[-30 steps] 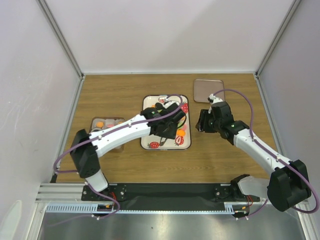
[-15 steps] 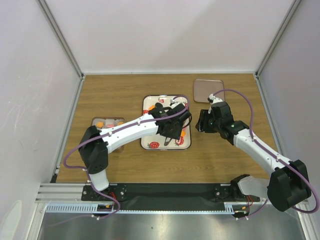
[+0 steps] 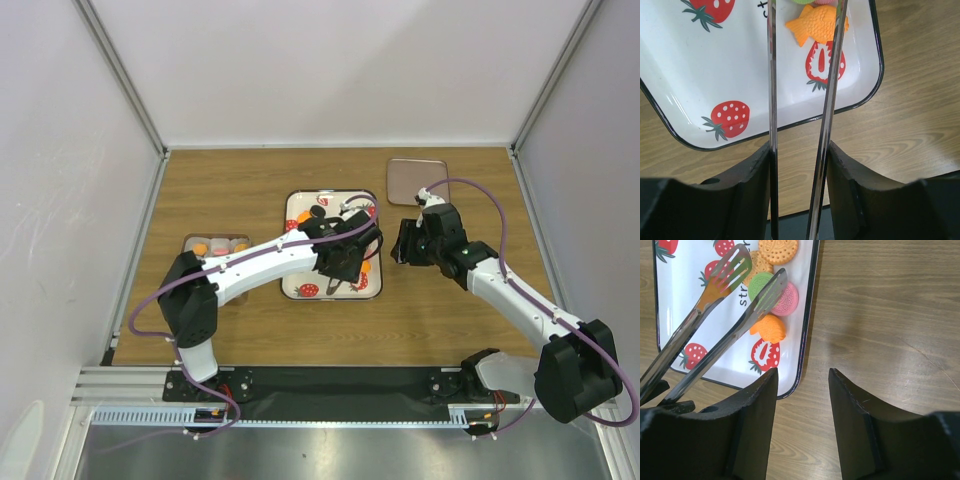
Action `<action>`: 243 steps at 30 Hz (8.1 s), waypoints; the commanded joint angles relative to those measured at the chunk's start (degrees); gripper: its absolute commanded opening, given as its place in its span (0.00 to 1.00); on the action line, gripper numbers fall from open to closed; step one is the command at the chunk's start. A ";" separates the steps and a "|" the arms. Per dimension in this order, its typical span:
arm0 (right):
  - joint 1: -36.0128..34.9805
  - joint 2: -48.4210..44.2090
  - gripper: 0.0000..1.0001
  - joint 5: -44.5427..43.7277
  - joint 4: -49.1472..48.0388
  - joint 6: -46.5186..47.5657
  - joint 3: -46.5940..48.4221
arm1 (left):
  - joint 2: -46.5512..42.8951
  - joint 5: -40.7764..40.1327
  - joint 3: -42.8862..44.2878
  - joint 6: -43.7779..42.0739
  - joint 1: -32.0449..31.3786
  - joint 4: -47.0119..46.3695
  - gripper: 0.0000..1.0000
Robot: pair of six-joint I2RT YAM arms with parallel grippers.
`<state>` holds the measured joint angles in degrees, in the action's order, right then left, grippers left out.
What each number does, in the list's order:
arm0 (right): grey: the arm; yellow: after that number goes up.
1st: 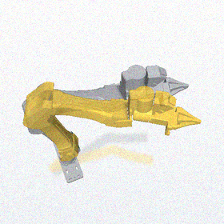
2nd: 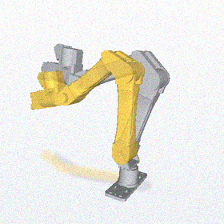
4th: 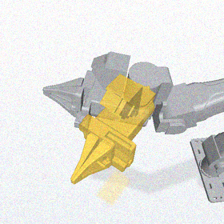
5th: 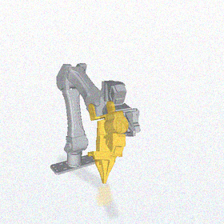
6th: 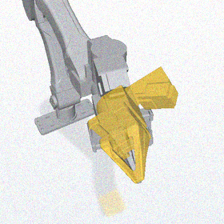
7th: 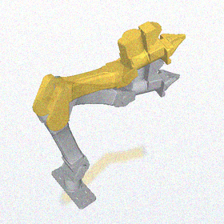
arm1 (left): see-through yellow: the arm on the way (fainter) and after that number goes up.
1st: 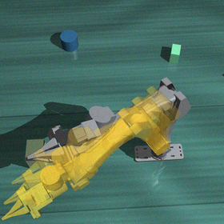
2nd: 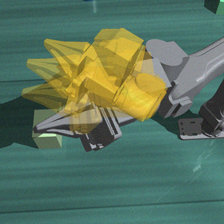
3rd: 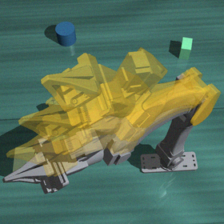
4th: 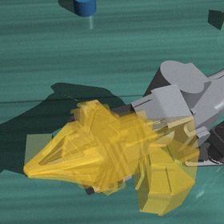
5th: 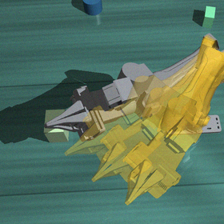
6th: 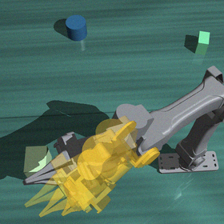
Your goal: Pack the cookies
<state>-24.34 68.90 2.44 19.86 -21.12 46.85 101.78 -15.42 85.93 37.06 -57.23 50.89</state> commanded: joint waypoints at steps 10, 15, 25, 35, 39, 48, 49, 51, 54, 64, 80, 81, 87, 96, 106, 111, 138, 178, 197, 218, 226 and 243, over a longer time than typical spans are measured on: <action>-0.10 -0.97 0.51 0.55 -0.17 0.30 1.75 | 0.26 0.57 -1.73 -0.23 -0.51 -1.50 0.48; -0.01 -1.05 0.51 0.55 -0.26 0.38 1.75 | 0.44 0.30 -2.08 -0.32 -0.51 -1.41 0.48; -0.10 -0.88 0.51 0.38 -0.26 0.38 1.75 | -0.08 -0.75 -1.47 -1.55 -0.60 -0.45 0.42; -0.10 -0.88 0.51 0.38 -0.17 0.38 1.84 | -4.91 -4.62 2.58 -1.90 -0.16 3.86 0.40; -0.10 -0.70 0.51 0.64 -0.26 0.29 1.75 | -10.26 -5.41 0.30 -0.76 0.63 4.92 0.40; -0.80 -0.35 0.51 1.34 -0.35 0.21 1.84 | -27.22 -6.37 -12.97 5.30 5.37 10.97 0.40; -0.89 -0.44 0.51 1.52 -0.43 0.21 1.84 | -31.33 -6.46 -15.59 6.00 5.90 12.98 0.40; -1.15 -0.35 0.51 1.87 -0.35 0.29 1.93 | -36.36 -6.64 -18.24 8.29 8.27 15.10 0.40; -1.68 -0.17 0.51 2.40 -0.43 0.21 2.02 | -45.24 -6.29 -23.34 11.36 11.52 19.32 0.40; -2.64 0.44 0.51 3.89 -0.70 0.12 2.10 | -61.43 -5.94 -35.82 17.70 20.83 28.73 0.41; -2.82 0.00 0.50 5.30 -0.96 -0.06 1.93 | -63.28 -6.73 -37.41 13.31 30.42 28.74 0.42; -2.73 -0.08 0.51 5.30 -1.05 0.03 1.93 | -63.28 -6.47 -37.59 13.04 30.69 28.56 0.42; -2.91 -0.35 0.51 5.56 -0.96 0.03 1.84 | -63.37 -6.20 -38.64 12.34 32.01 28.30 0.42; -3.08 -0.26 0.51 5.91 -1.14 0.03 1.84 | -63.81 -5.32 -39.88 11.72 32.80 27.68 0.41; -3.00 -0.26 0.51 5.56 -1.05 0.03 1.84 | -63.63 -4.27 -39.96 12.07 32.89 27.94 0.41; -3.00 -0.35 0.51 5.56 -1.05 0.03 1.84 | -63.90 -3.91 -39.96 12.25 32.89 28.12 0.42; -3.08 -0.26 0.51 5.47 -0.96 0.12 1.84 | -64.16 -4.45 -38.03 12.69 32.89 30.23 0.51; -0.89 -1.32 0.51 -1.56 0.45 0.29 2.02 | -12.75 -2.25 -4.55 2.06 3.09 0.88 0.55; -0.89 -2.63 0.51 -0.86 0.53 0.29 1.84 | -1.41 1.97 -0.33 -1.73 5.46 -2.55 0.55; -0.97 -2.37 0.51 -0.50 0.27 0.21 1.75 | -4.48 0.74 -6.39 -0.58 8.54 -3.43 0.53; -0.97 -2.28 0.51 -0.50 0.36 0.38 1.84 | -3.34 2.59 -5.95 -1.29 8.63 -4.05 0.50; -1.15 -2.20 0.51 -0.06 0.27 0.29 1.75 | -13.52 -1.36 -4.98 -0.41 9.24 2.63 0.40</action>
<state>-25.39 67.79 2.00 20.78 -21.15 46.96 93.91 -13.85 79.48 36.01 -48.69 51.79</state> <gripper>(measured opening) 0.509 0.425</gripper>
